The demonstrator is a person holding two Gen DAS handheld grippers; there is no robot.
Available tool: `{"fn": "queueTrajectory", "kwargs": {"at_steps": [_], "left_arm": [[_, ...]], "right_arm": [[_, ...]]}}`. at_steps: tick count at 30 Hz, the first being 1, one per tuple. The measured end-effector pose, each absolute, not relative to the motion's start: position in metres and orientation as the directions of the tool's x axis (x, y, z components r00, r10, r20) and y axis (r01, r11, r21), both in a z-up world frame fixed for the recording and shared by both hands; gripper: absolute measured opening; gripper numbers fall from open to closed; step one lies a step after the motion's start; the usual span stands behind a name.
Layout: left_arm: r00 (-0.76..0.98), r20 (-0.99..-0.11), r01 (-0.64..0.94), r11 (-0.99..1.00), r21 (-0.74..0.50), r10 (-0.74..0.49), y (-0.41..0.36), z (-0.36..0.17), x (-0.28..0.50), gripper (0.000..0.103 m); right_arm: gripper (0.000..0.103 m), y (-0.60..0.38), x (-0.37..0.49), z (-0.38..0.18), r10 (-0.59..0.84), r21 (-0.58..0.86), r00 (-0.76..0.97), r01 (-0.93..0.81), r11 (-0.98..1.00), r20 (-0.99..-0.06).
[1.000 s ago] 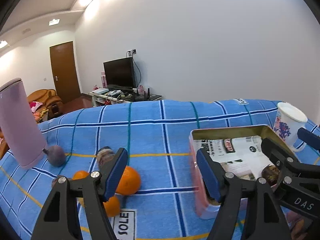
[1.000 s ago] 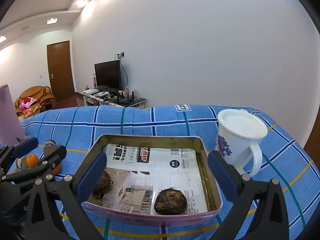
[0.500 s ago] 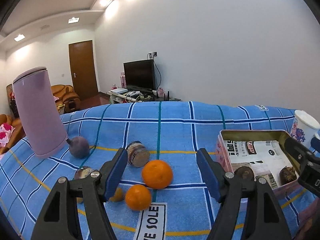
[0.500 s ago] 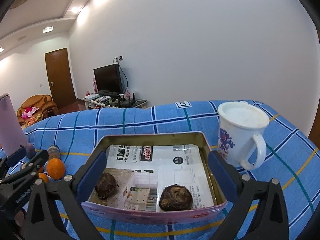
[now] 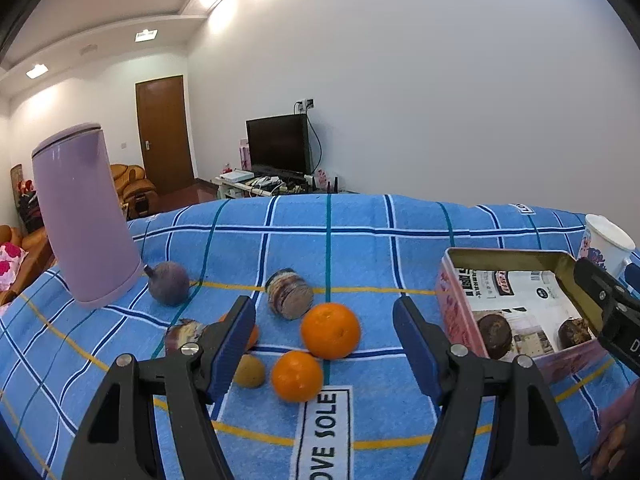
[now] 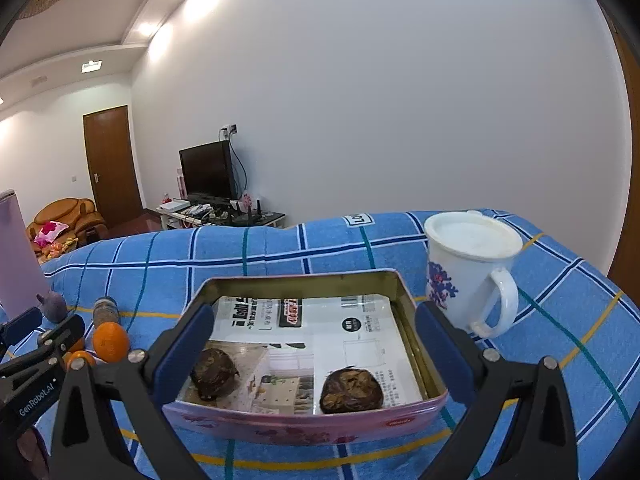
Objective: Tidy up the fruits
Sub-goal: 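Move both open tools back toward the remaining fruits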
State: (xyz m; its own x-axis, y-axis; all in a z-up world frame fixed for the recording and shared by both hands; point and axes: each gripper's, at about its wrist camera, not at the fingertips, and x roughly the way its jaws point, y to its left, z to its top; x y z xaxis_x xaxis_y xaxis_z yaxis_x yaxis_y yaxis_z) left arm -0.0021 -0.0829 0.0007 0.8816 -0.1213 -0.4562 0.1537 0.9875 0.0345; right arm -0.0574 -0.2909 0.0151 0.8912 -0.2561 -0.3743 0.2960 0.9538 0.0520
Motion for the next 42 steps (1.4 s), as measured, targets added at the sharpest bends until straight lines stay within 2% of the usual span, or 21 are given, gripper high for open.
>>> {"fn": "queueTrajectory", "kwargs": {"at_steps": [6, 28, 42], "left_arm": [[0.859, -0.496, 0.156, 0.987, 0.02, -0.126, -0.07, -0.004, 0.002, 0.073], [0.852, -0.52, 0.135, 0.986, 0.1, -0.064, -0.013, -0.009, 0.01, 0.073], [0.83, -0.556, 0.113, 0.99, 0.09, -0.044, 0.033, -0.013, 0.038, 0.073]], "right_arm": [[0.103, -0.277, -0.063, 0.017, -0.272, 0.017, 0.9, 0.295, 0.955, -0.34], [0.103, -0.224, -0.053, 0.008, -0.196, 0.037, 0.88, 0.234, 0.972, -0.433], [0.102, -0.166, -0.03, 0.001, -0.128, 0.036, 0.86, 0.168, 0.985, -0.495]]}}
